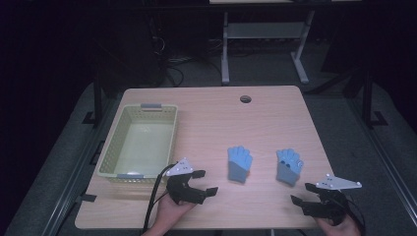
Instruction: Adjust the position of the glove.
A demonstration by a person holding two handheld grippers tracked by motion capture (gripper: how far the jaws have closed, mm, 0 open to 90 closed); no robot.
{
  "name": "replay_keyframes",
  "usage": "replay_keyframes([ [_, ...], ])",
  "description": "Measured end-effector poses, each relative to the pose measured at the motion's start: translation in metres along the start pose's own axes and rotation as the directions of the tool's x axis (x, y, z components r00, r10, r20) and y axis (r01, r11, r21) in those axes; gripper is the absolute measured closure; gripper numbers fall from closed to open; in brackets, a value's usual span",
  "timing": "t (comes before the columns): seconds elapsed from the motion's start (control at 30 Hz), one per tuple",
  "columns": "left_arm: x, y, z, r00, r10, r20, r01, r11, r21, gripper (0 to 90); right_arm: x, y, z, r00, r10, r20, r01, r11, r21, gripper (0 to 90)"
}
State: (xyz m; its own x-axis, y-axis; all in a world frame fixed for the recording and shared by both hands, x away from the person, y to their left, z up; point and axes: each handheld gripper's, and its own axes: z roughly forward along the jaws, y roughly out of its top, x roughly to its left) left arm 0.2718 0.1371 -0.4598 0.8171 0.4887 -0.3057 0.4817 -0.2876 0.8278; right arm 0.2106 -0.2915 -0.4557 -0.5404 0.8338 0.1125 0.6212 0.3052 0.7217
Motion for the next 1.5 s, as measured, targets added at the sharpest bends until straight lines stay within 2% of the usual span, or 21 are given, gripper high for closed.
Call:
replay_keyframes([
  [0.13, -0.001, 0.0, -0.001, 1.0, -0.003, 0.001, 0.003, 1.0, 0.003, 16.3, -0.002, 0.0, -0.002, 0.9994, 0.027, -0.022, -0.028, 0.999, -0.024, 27.2],
  [0.37, -0.001, -0.001, -0.005, 1.0, 0.001, -0.006, -0.001, 0.9999, -0.011, 16.3, -0.003, 0.008, -0.003, 0.9993, 0.015, -0.033, -0.017, 0.998, -0.053, 25.5],
  [0.5, -0.001, -0.001, -0.006, 1.0, 0.002, -0.005, -0.002, 1.0, -0.009, 16.3, -0.002, 0.015, 0.004, 0.9996, -0.016, -0.021, 0.016, 1.0, -0.018, 24.7],
  [0.63, -0.003, 0.0, -0.007, 0.9995, 0.024, -0.018, -0.025, 0.9996, -0.013, 16.4, -0.002, 0.021, 0.013, 0.9989, -0.015, -0.046, 0.016, 1.0, 0.024, 23.0],
  [0.7, -0.003, -0.001, -0.008, 0.9996, 0.023, -0.017, -0.023, 0.9996, -0.014, 16.4, -0.002, 0.028, 0.016, 0.9977, -0.007, -0.067, 0.009, 1.0, 0.03, 20.6],
  [0.87, -0.002, -0.002, -0.007, 0.9997, 0.02, -0.017, -0.02, 0.9998, -0.008, 16.4, -0.004, 0.04, 0.019, 0.997, -0.004, -0.077, 0.008, 0.999, 0.047, 21.3],
  [1.03, -0.001, -0.001, -0.011, 0.9995, 0.021, -0.023, -0.022, 0.9995, -0.023, 16.4, -0.006, 0.058, 0.02, 0.9975, -0.033, -0.062, 0.036, 0.998, 0.055, 23.0],
  [1.1, -0.001, -0.001, -0.011, 0.9996, 0.017, -0.024, -0.018, 0.9994, -0.031, 16.5, -0.009, 0.068, 0.022, 0.9976, -0.037, -0.059, 0.041, 0.996, 0.08, 23.5],
  [1.27, -0.002, 0.001, -0.012, 0.9993, 0.031, -0.022, -0.032, 0.9988, -0.038, 16.5, -0.014, 0.076, 0.022, 0.9972, -0.028, -0.069, 0.034, 0.995, 0.094, 26.1],
  [1.5, -0.002, 0.001, -0.012, 0.9989, 0.043, -0.02, -0.044, 0.9982, -0.041, 16.6, -0.022, 0.095, 0.027, 0.9985, -0.041, -0.036, 0.045, 0.99, 0.136, 30.4],
])
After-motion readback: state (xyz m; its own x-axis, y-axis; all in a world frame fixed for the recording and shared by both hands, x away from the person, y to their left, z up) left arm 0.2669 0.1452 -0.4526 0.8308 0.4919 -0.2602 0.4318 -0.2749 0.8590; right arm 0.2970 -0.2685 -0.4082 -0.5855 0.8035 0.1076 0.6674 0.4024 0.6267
